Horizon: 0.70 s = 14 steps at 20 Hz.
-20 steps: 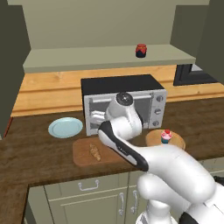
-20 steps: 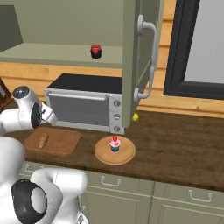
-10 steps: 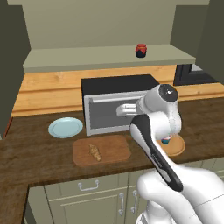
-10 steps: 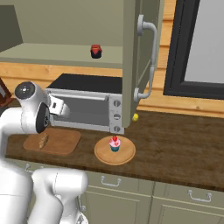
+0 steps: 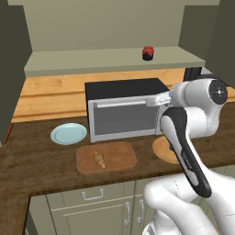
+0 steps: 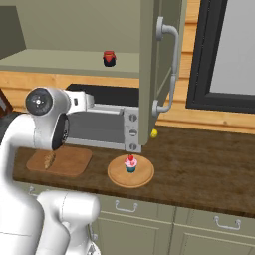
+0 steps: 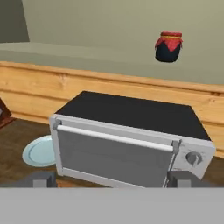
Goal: From the different types of pastries on the counter, select a croissant and place it on the cutting board. Then retrieve a jar of jam from the cabinet and place it alongside the croissant on the cutting board.
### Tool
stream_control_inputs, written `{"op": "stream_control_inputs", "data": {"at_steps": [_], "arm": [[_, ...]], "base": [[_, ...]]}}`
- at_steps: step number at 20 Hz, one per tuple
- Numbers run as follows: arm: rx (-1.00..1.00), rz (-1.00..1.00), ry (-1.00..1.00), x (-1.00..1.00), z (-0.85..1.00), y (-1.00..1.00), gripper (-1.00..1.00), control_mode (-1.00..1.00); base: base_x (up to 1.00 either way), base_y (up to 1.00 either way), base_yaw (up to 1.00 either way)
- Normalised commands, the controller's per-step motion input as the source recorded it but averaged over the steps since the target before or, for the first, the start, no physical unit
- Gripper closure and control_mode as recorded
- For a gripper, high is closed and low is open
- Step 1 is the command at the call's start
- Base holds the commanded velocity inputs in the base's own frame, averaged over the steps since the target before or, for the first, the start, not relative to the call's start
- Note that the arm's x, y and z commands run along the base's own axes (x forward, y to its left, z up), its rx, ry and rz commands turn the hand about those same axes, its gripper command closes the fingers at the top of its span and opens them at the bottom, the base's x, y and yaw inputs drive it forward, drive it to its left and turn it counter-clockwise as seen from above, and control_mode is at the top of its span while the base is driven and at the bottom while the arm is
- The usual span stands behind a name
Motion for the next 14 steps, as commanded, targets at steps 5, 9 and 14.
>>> {"op": "stream_control_inputs", "data": {"at_steps": [5, 9, 14], "arm": [[-0.27, -0.12, -0.02, 0.21, 0.72, -0.20, -1.00, -1.00], [-0.13, -0.24, 0.04, 0.38, 0.33, -0.15, -1.00, -1.00], [0.07, -0.02, 0.01, 0.06, 0.05, -0.04, -1.00, -1.00]], "base": [[0.00, 0.00, 0.00], [0.00, 0.00, 0.00], [0.00, 0.00, 0.00]]}}
